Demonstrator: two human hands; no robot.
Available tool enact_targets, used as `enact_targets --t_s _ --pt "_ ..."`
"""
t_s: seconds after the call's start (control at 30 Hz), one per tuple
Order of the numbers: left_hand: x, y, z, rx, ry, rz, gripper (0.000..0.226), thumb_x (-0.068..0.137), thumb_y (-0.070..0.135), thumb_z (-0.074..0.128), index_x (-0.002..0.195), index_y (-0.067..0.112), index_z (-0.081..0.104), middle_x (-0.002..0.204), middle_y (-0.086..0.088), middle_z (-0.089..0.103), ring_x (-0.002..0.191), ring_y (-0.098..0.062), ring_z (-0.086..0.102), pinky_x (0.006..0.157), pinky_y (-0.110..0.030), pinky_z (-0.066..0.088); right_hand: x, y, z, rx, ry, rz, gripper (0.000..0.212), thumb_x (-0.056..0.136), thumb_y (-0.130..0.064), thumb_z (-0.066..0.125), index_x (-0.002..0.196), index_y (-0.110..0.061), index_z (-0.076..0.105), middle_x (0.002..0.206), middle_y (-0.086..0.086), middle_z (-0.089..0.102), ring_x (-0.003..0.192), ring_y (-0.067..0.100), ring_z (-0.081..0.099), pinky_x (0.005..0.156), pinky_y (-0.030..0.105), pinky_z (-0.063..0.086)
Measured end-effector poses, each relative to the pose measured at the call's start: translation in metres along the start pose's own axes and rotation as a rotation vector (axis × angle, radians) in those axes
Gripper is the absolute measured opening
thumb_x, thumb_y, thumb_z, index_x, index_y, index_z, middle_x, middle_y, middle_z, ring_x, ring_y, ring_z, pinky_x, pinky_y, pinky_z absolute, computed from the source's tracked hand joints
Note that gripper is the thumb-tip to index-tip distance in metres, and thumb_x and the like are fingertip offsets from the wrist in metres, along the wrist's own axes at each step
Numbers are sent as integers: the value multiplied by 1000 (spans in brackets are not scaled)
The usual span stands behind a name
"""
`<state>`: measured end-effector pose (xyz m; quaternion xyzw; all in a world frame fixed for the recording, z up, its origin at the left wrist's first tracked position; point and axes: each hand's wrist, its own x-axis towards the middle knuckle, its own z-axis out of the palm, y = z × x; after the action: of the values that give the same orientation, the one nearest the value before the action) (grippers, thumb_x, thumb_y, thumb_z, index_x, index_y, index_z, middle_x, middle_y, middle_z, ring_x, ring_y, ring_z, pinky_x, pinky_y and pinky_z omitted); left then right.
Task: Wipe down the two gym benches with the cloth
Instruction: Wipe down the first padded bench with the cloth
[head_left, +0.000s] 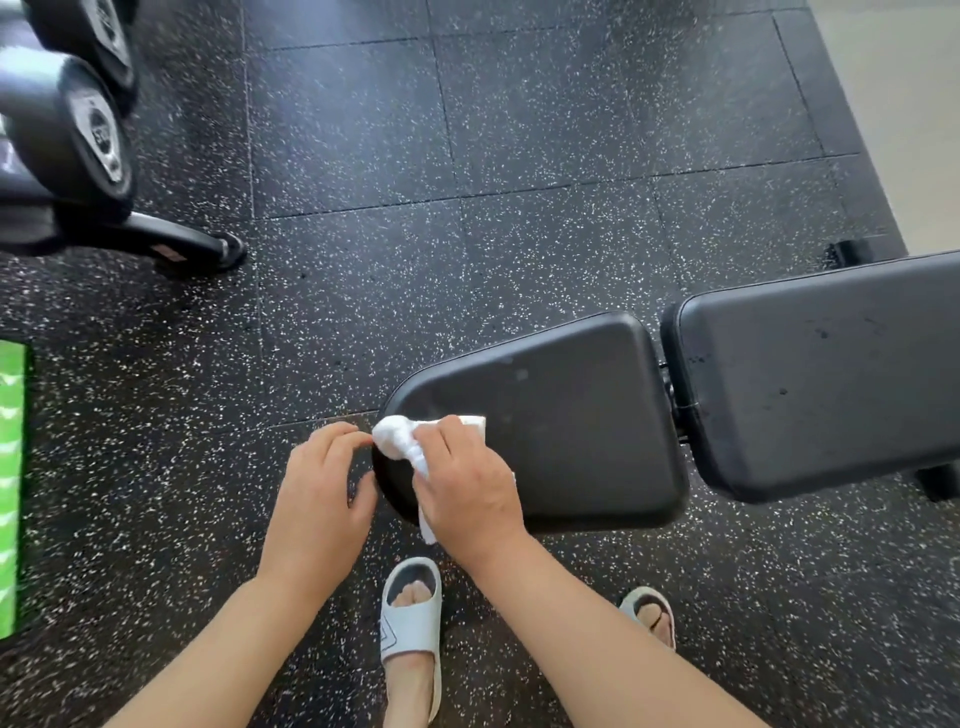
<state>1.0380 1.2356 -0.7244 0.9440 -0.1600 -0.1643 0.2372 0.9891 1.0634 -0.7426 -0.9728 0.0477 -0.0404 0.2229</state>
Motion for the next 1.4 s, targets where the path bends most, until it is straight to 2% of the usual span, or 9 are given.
enact_targets --t_s 0.1,0.17,0.23,0.37,0.5,0.7,0.9,1.2,1.4 --pt "-2 9 3 -25 -1 -1 38 92 7 73 128 14 63 138 1 55 124 -21 48 107 -37 43 3 26 -12 -57 -36 -163 23 82 -17 62 103 -14 71 94 3 63 83 25 62 60 36 52" --pt "0 19 8 -13 5 16 38 92 6 73 128 13 64 137 -1 56 123 -23 49 107 -38 43 7 50 -24 -121 -73 -167 27 86 -18 55 108 -14 70 99 3 64 90 26 63 67 37 55" --pt "3 33 14 11 14 48 37 91 5 73 126 10 66 136 -5 58 125 -27 50 109 -42 44 12 80 -39 -201 -72 -97 32 92 -17 48 116 -14 69 108 5 65 99 27 63 77 38 56" --pt "9 64 27 44 5 146 35 90 3 73 124 10 68 133 -7 61 125 -31 53 111 -50 46 14 139 -72 -182 142 141 22 85 -12 71 106 -9 72 95 8 65 86 29 67 62 38 58" --pt "12 99 42 16 -9 205 34 90 2 72 123 9 69 133 -7 60 125 -28 53 112 -46 46 2 162 -89 -195 116 187 21 87 -13 72 108 -9 71 97 7 64 89 28 66 65 38 59" --pt "26 155 67 -14 -21 283 34 90 1 73 122 10 69 134 -6 61 126 -27 52 113 -44 45 -47 188 -116 -91 99 270 20 89 -11 72 110 -11 70 99 6 61 87 25 63 61 38 59" --pt "58 209 97 19 -24 364 34 91 2 70 124 9 68 134 -7 60 127 -29 52 114 -43 43 -86 230 -154 -76 169 222 21 88 -6 71 108 -9 70 95 5 59 79 23 59 57 34 55" --pt "127 260 137 256 19 380 52 93 17 65 143 8 55 148 -15 52 138 -38 47 116 -59 36 -92 274 -158 -87 142 137 23 87 -10 69 110 -9 70 98 7 57 81 24 54 60 36 54" --pt "155 255 150 339 45 374 46 98 30 45 137 13 62 140 -7 60 134 -33 51 114 -51 35 -75 279 -142 -122 94 88 26 83 -21 69 108 -12 69 97 6 57 82 25 56 58 37 54"
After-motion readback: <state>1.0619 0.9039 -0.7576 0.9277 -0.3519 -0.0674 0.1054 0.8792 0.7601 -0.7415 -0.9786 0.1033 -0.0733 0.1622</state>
